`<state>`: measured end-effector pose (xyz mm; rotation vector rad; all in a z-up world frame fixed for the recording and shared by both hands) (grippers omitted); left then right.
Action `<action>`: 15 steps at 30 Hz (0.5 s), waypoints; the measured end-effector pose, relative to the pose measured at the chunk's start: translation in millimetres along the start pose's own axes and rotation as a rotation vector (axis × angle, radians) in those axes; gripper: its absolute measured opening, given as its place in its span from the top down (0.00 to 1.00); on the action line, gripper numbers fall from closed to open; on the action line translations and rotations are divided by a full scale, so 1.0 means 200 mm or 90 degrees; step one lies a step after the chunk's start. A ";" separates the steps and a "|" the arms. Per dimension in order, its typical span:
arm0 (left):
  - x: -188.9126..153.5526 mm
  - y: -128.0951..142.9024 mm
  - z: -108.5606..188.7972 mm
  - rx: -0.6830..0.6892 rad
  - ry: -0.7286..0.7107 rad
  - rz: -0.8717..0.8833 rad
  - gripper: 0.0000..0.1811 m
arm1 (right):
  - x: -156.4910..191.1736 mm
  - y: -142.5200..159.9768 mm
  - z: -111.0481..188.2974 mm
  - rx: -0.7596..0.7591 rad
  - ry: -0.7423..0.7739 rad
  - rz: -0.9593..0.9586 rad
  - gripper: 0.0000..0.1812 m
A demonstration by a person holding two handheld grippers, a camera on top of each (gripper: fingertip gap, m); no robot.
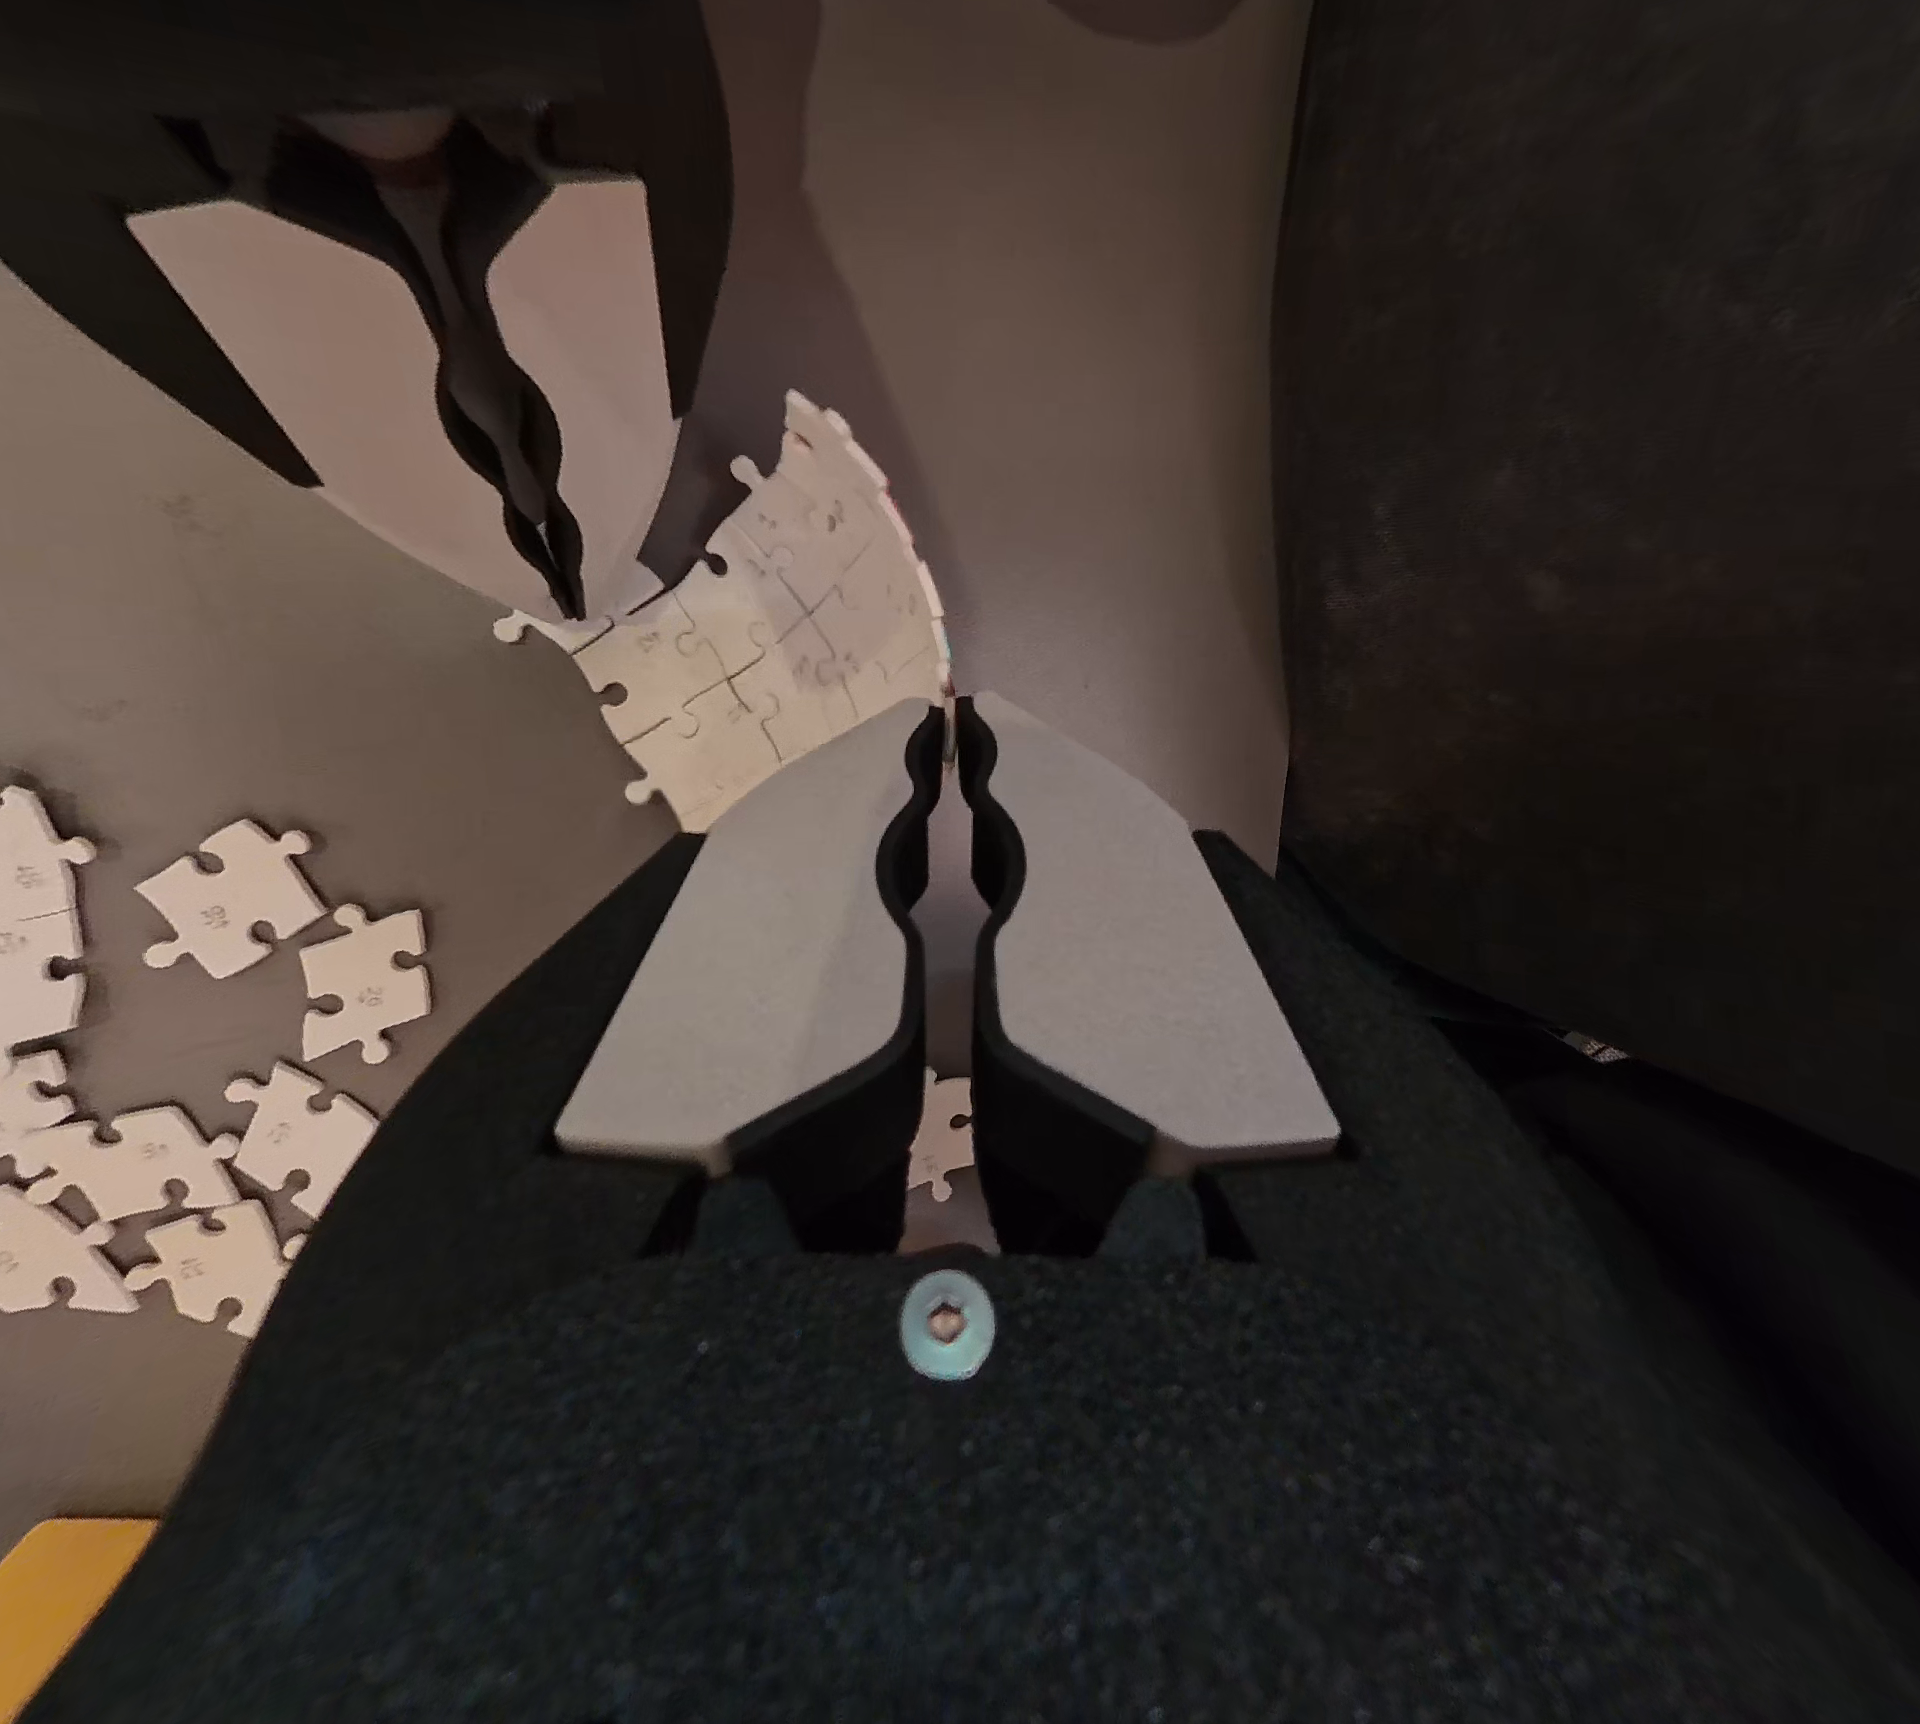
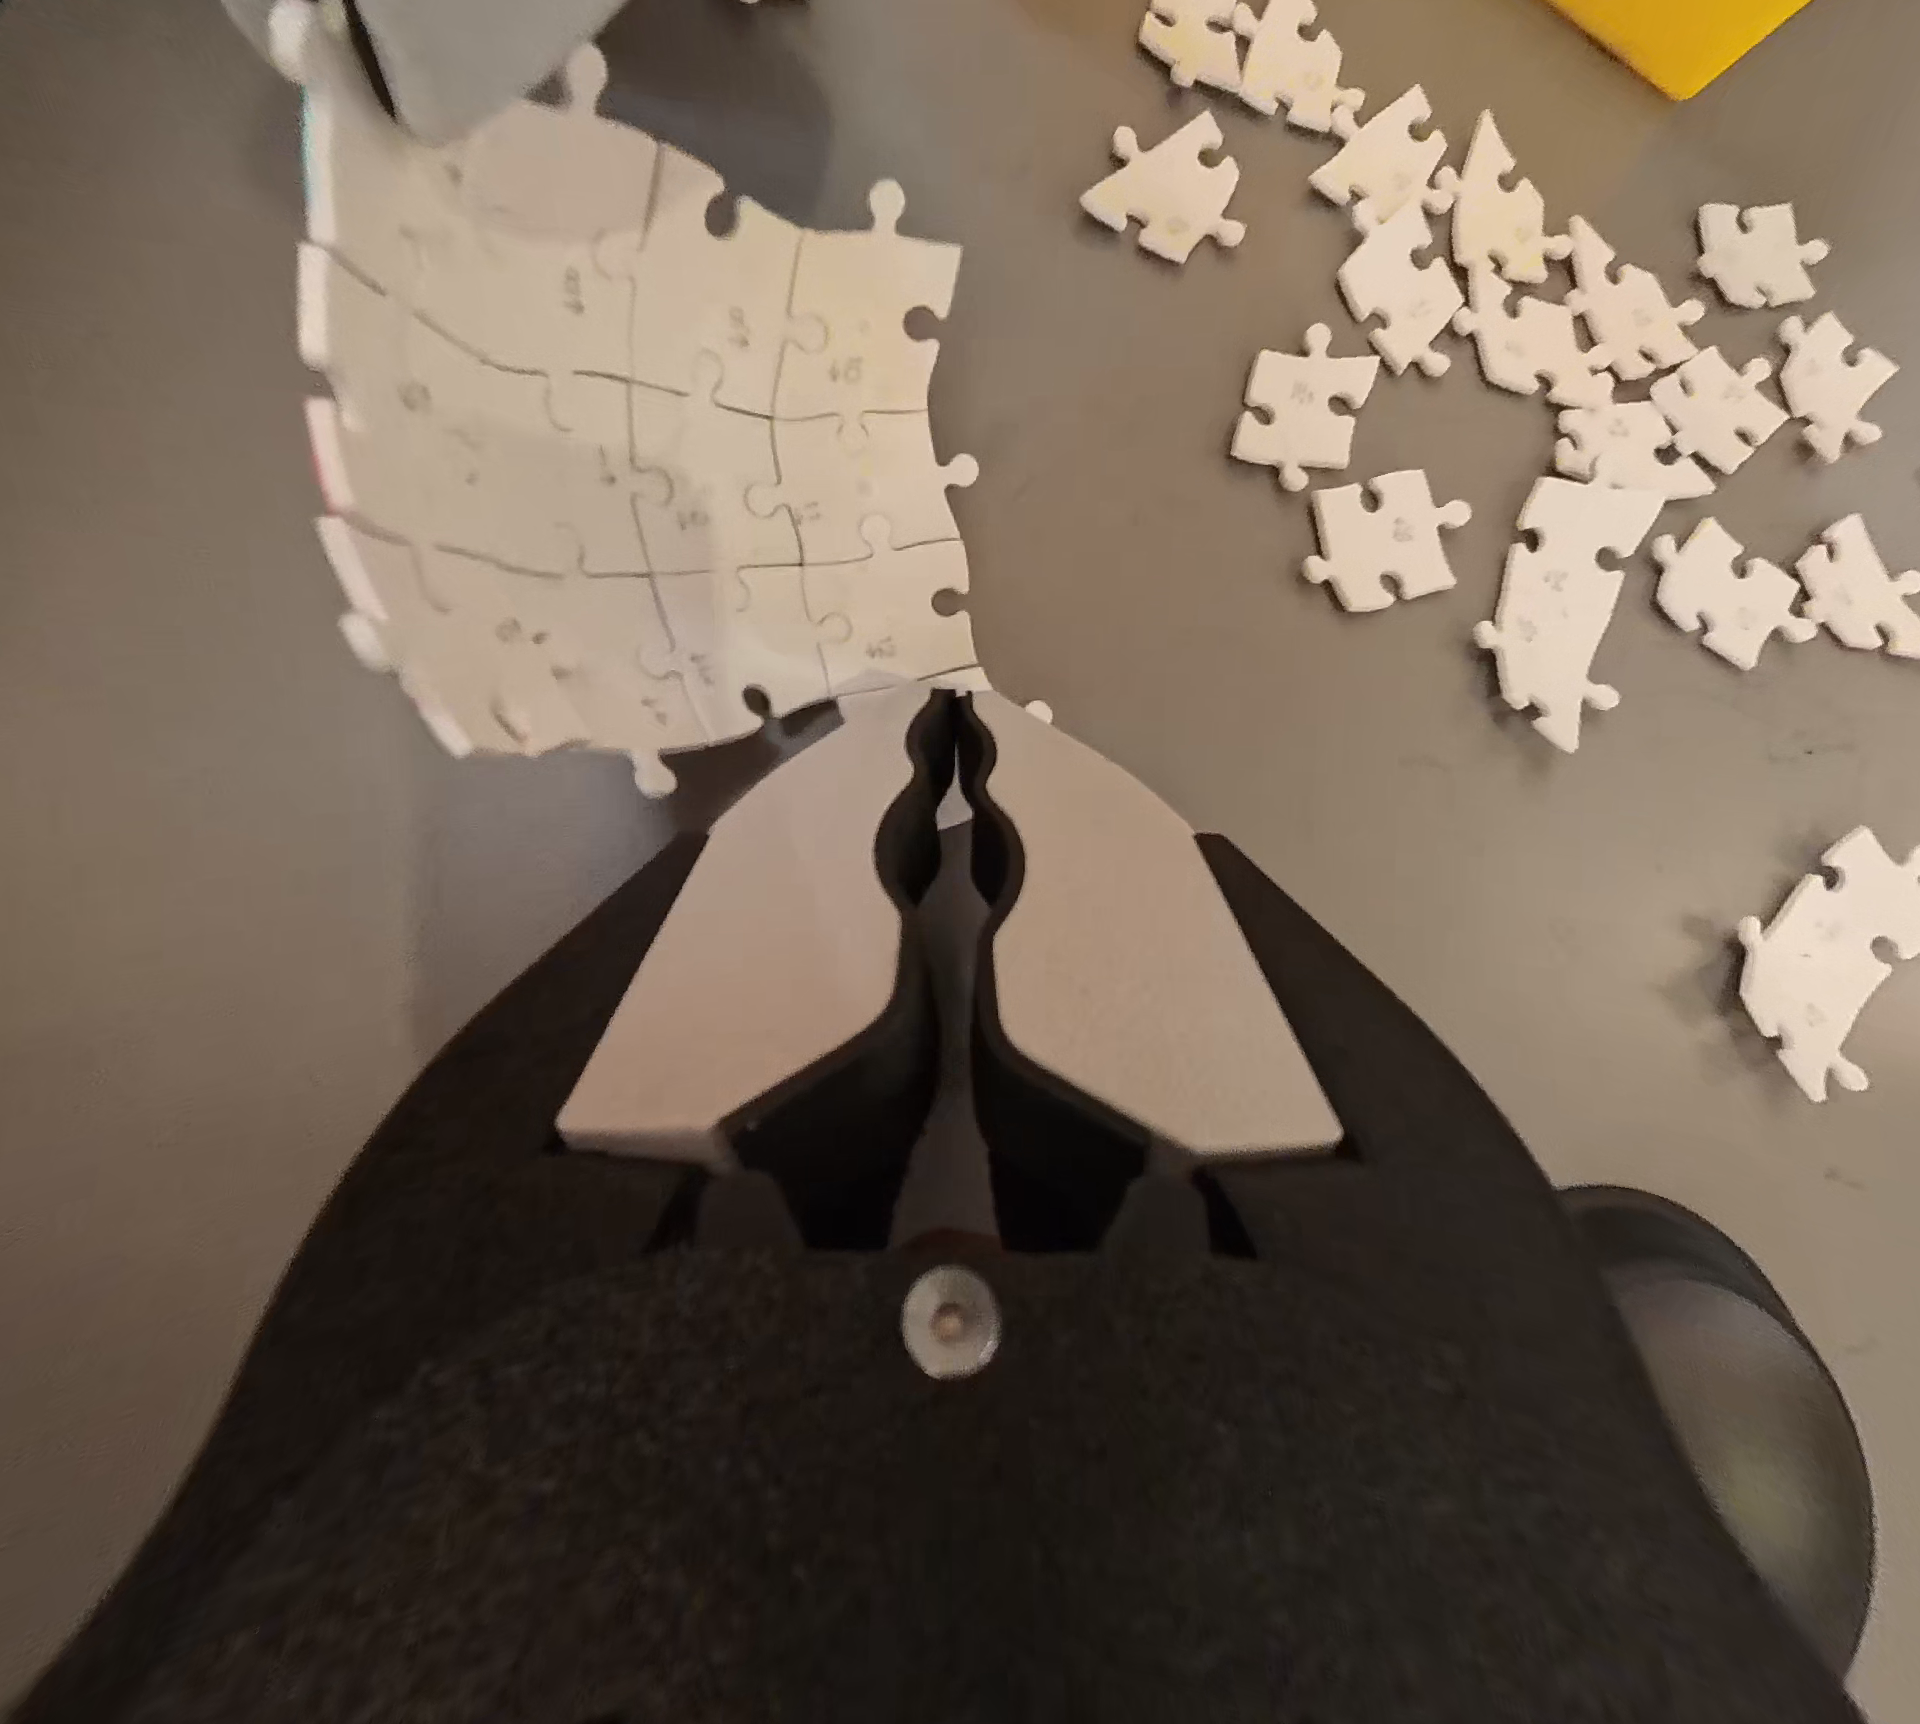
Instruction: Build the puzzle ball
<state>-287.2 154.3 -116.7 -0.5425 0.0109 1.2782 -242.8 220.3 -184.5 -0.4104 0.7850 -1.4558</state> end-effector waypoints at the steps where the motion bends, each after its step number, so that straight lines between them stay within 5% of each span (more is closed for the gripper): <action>1: 0.00 0.00 0.00 0.000 0.001 0.001 0.99 | 0.00 0.00 0.00 0.000 0.005 0.006 1.00; 15: 0.01 -0.02 0.00 -0.004 0.008 -0.002 0.99 | 0.00 -0.02 0.02 -0.027 0.049 0.034 1.00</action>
Point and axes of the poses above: each gripper's, where its closed fingertips meet, z back along the fingers, y out of its underside, x = y × z across the jaws, the point moved 1 cm from there along z, back along the fingers, and after that the axes turned 4 degrees about y, right-handed, at the moved point
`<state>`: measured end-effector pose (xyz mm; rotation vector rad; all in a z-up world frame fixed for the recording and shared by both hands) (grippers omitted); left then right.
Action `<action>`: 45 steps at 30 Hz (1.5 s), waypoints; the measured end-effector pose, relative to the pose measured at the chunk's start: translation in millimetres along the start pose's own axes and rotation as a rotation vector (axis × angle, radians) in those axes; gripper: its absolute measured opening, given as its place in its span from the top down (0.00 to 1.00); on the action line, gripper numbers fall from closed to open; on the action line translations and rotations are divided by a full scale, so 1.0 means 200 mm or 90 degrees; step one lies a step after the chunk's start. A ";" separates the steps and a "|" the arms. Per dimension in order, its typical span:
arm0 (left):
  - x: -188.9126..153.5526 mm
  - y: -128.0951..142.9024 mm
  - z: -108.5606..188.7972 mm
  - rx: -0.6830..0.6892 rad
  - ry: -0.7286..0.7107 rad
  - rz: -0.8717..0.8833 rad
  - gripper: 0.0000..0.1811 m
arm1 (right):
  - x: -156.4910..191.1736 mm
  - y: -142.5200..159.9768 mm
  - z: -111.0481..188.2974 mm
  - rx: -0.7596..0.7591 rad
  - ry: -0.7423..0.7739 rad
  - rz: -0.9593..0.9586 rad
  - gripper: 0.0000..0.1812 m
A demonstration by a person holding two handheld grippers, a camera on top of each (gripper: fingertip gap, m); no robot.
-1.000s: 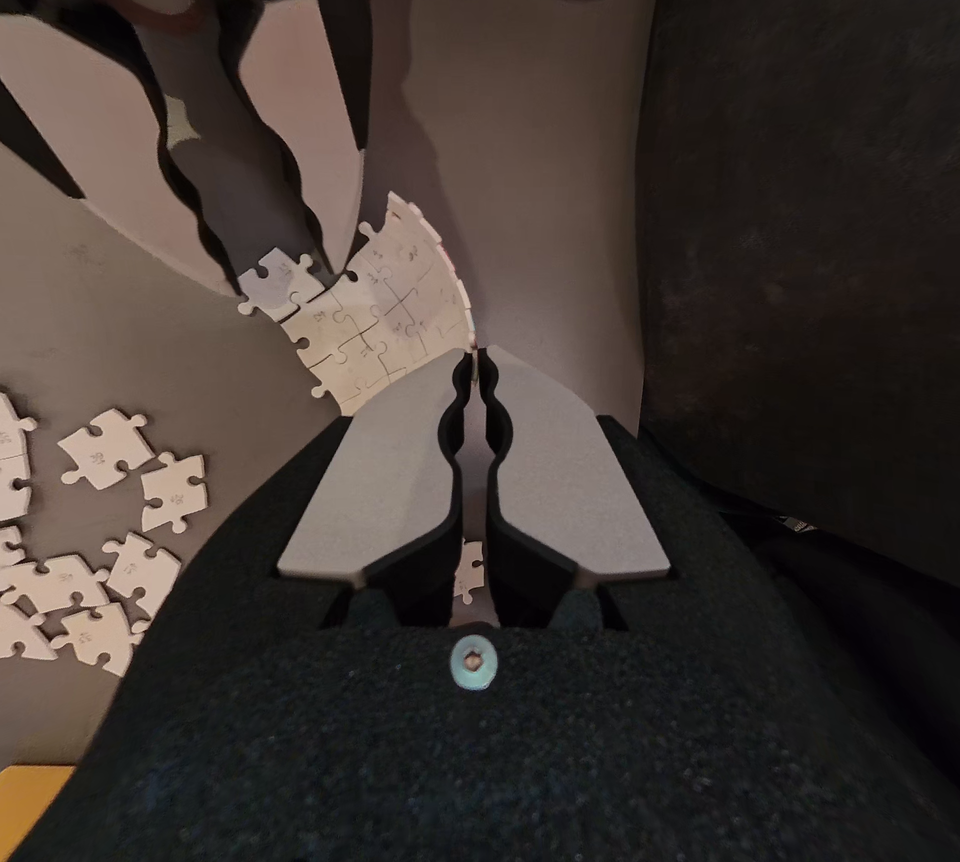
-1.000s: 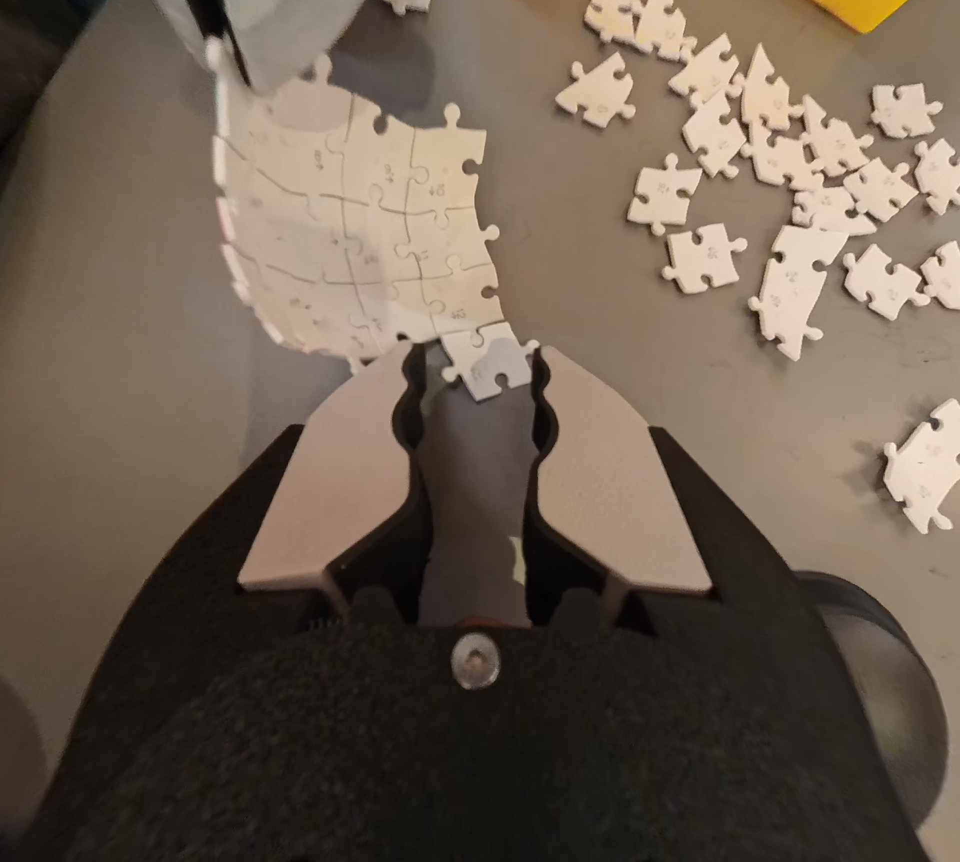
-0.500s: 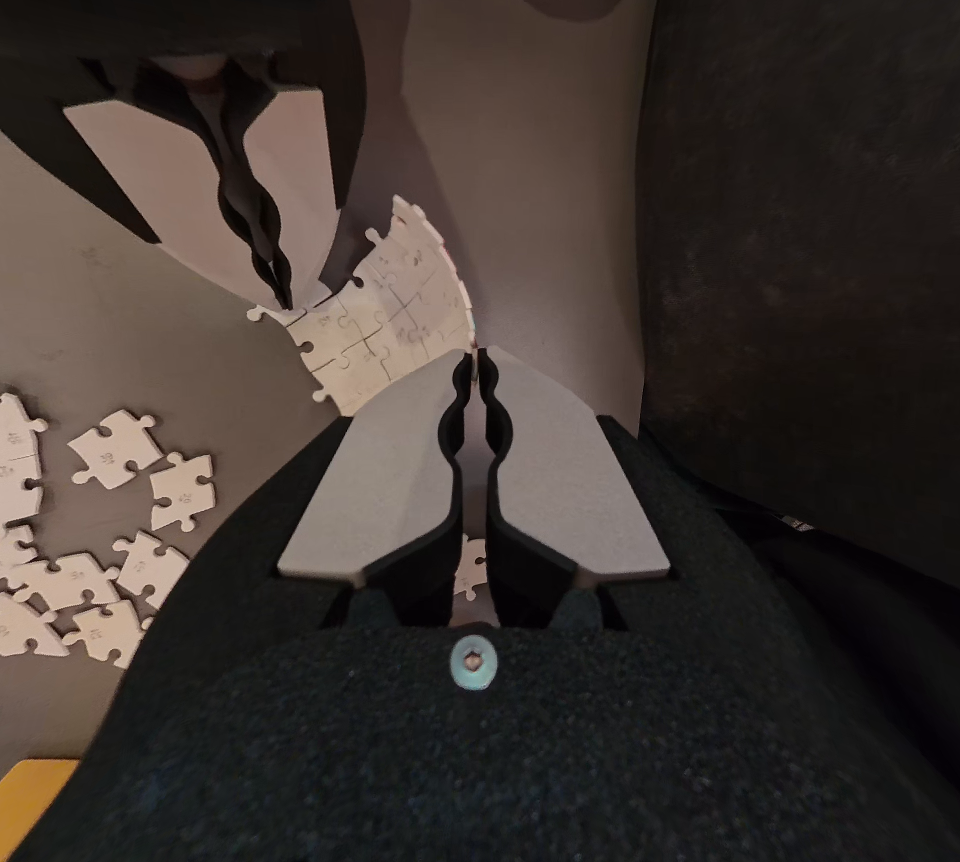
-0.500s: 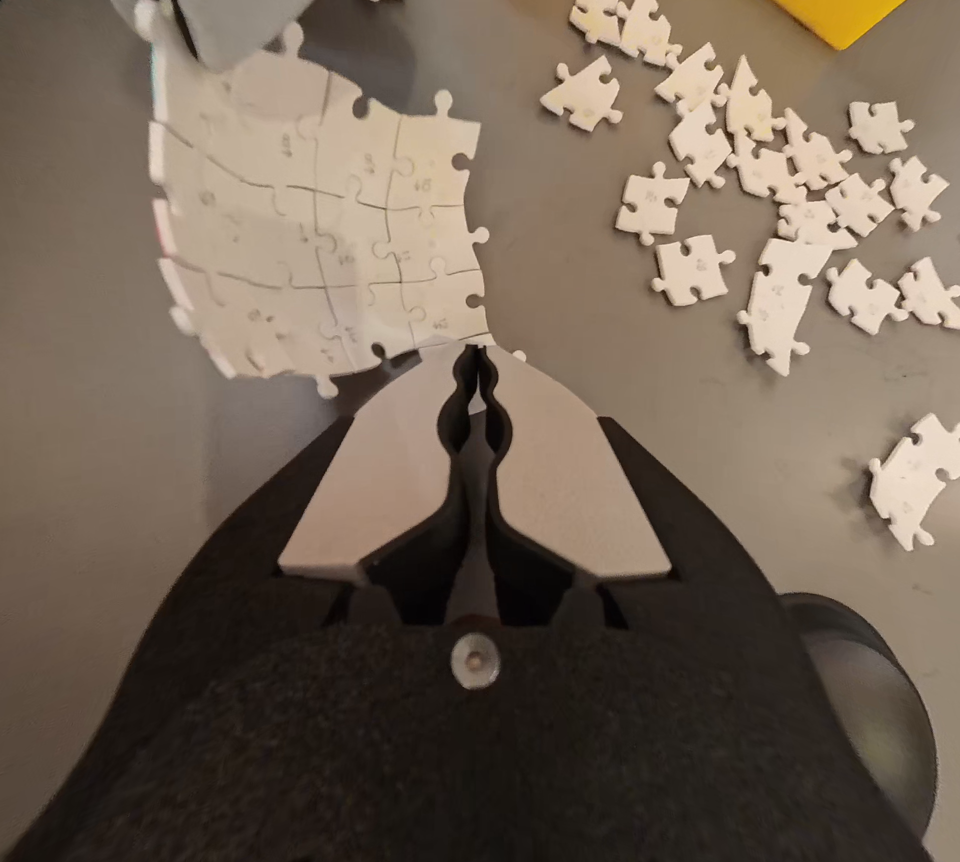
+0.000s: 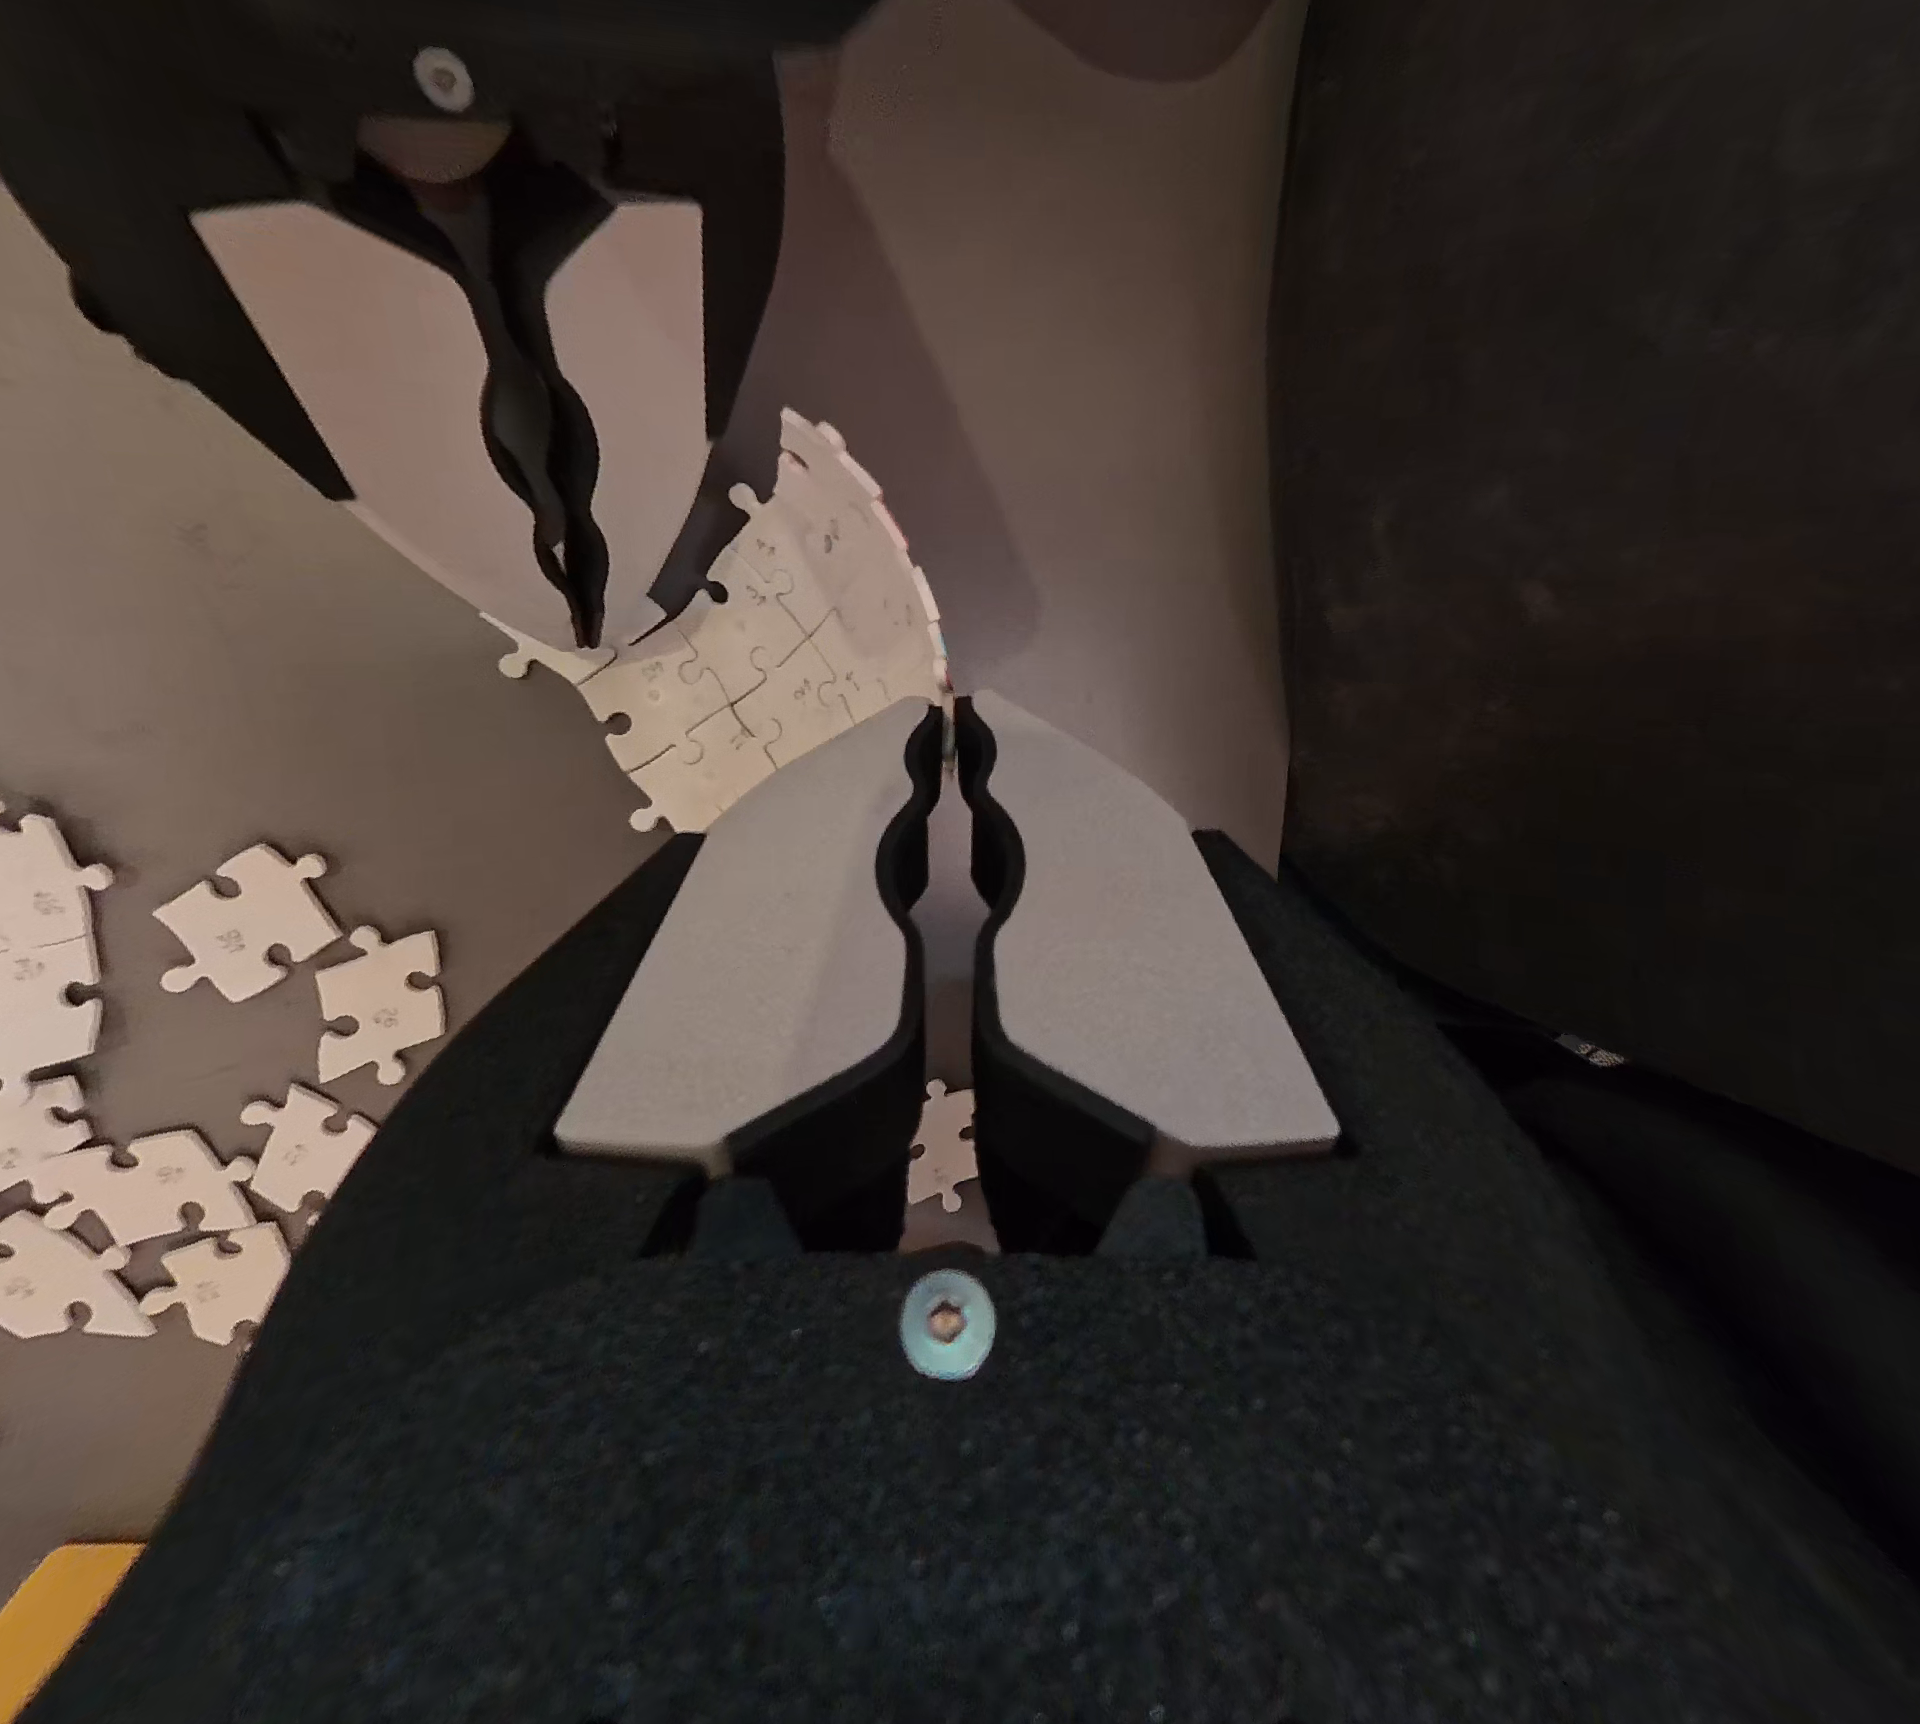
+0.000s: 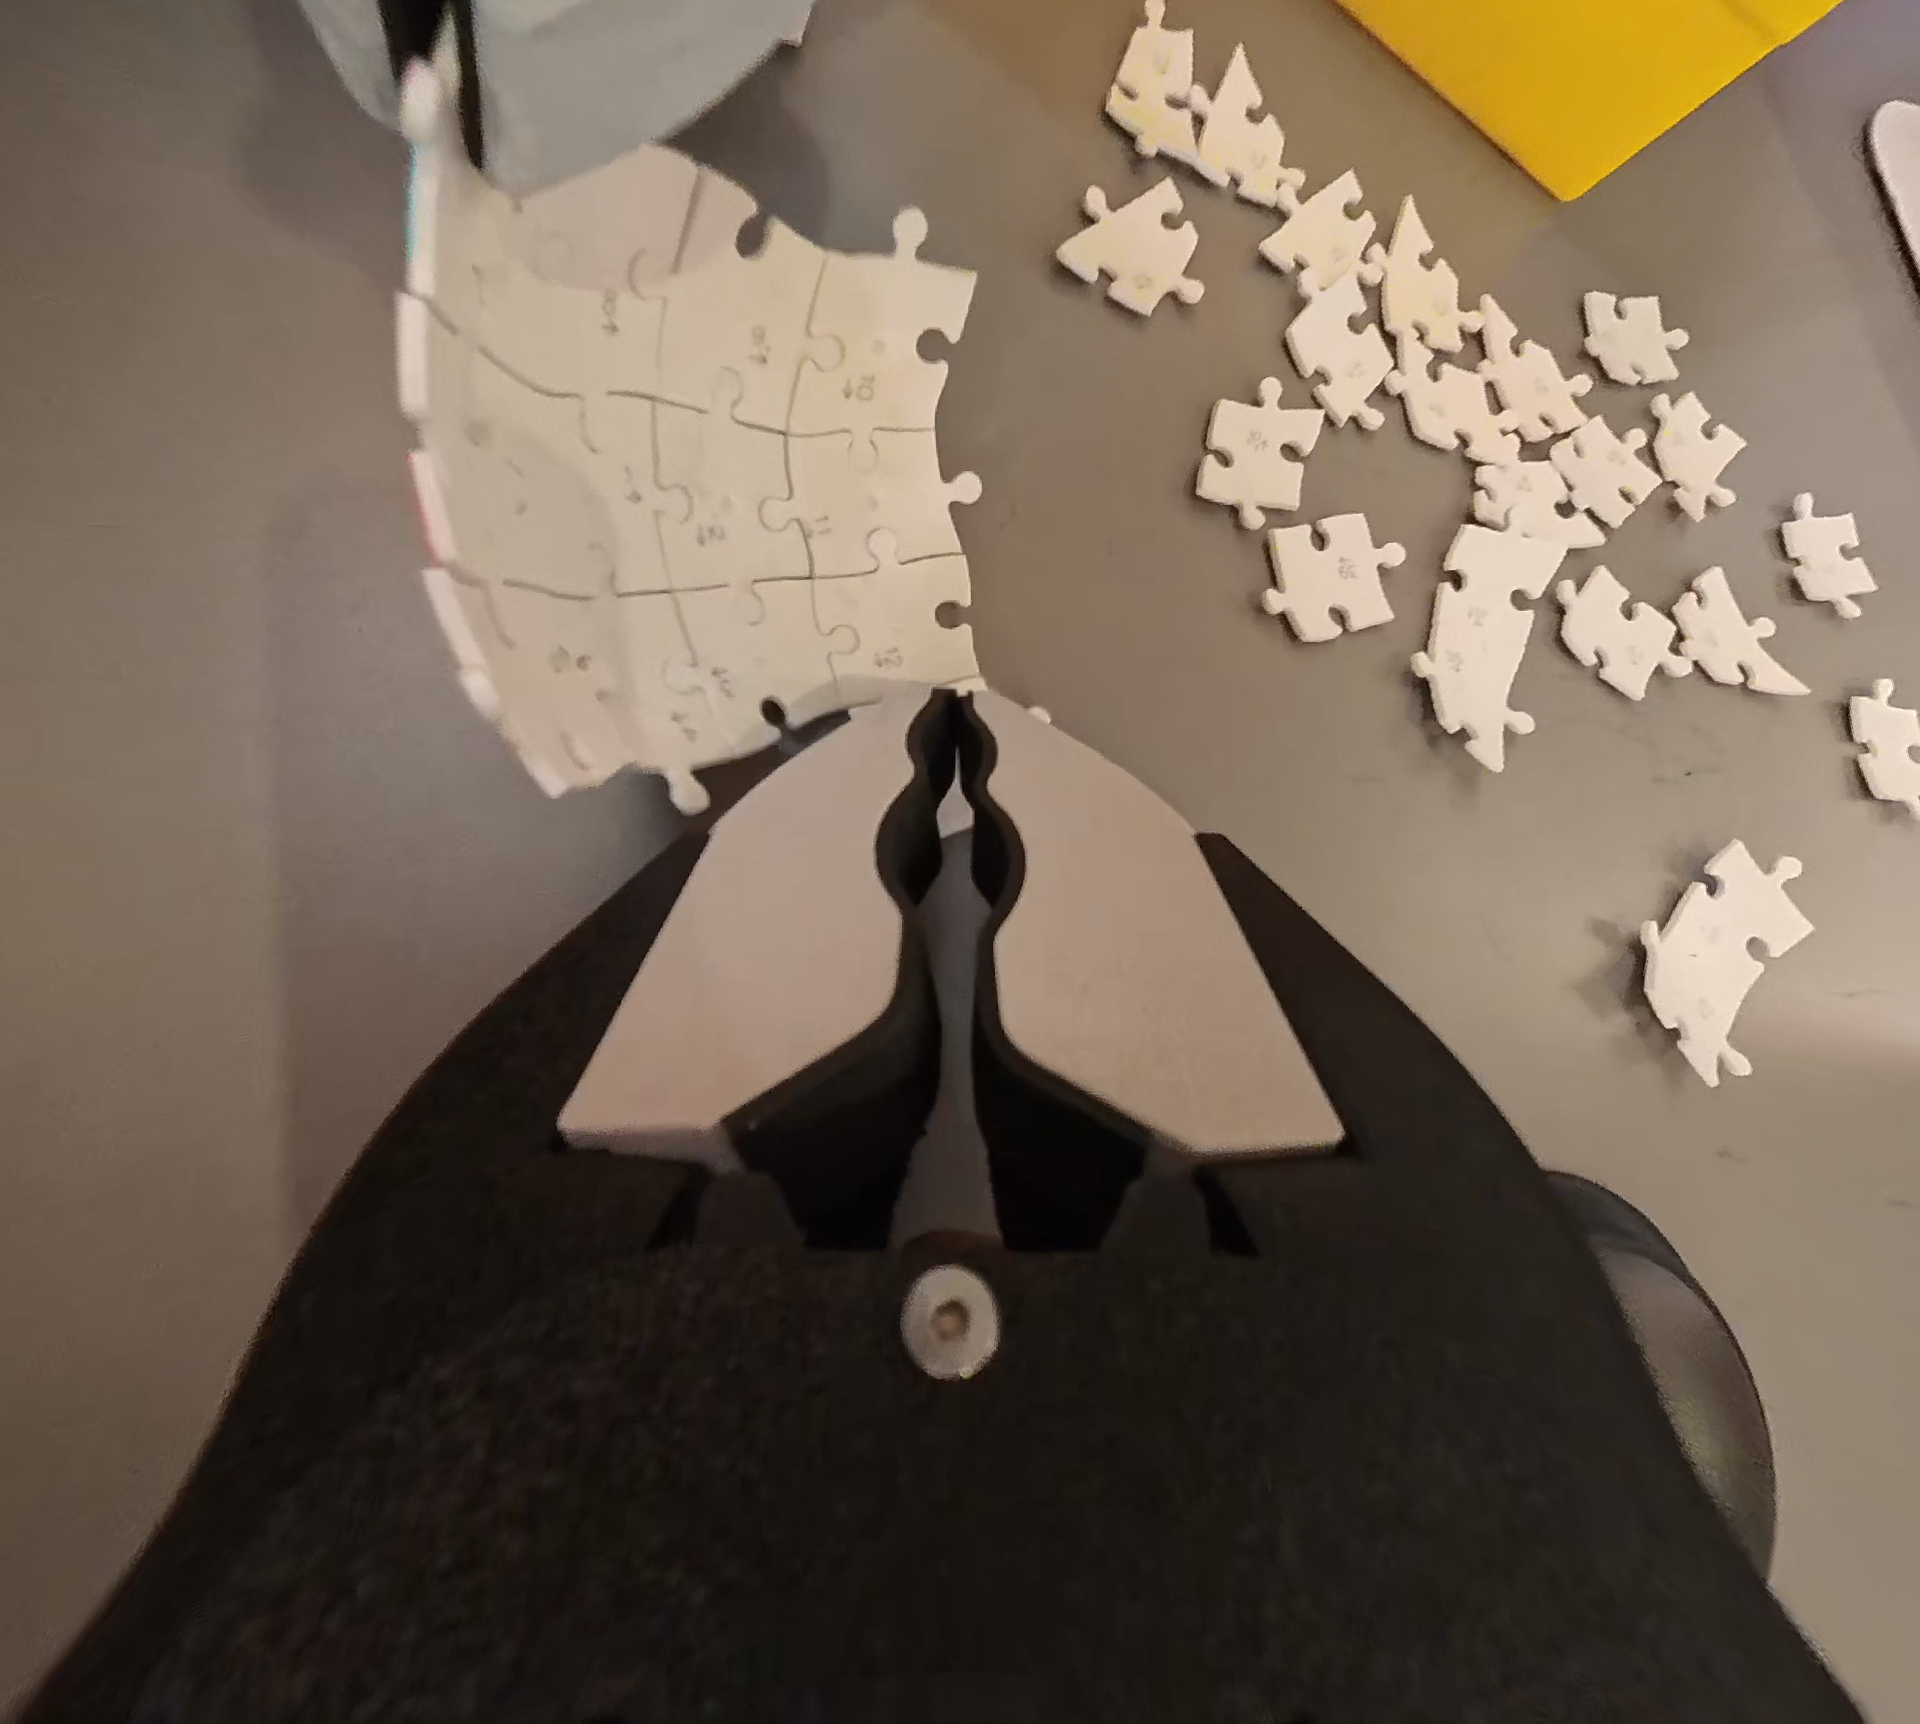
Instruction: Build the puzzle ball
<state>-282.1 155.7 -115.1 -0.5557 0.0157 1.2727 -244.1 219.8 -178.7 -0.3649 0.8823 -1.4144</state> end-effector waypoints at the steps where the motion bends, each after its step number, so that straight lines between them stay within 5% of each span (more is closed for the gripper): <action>1: 0.00 0.00 0.00 0.001 0.001 0.000 0.99 | 0.00 -0.01 0.01 -0.011 -0.005 -0.007 1.00; 25: 0.04 -0.07 -0.01 0.048 0.014 -0.005 0.99 | -0.02 0.03 0.04 0.005 -0.052 -0.083 1.00; 45: 0.05 -0.08 0.00 0.041 0.033 -0.001 0.99 | 0.00 0.04 0.03 -0.004 -0.015 0.021 1.00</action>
Point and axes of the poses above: each gripper's, where its closed fingertips meet, z back along the fingers, y out of its underside, x = y × z across the jaws, the point moved 1 cm from there along z, back along the fingers, and after that the axes turned 4 degrees about y, right-handed, at the moved point
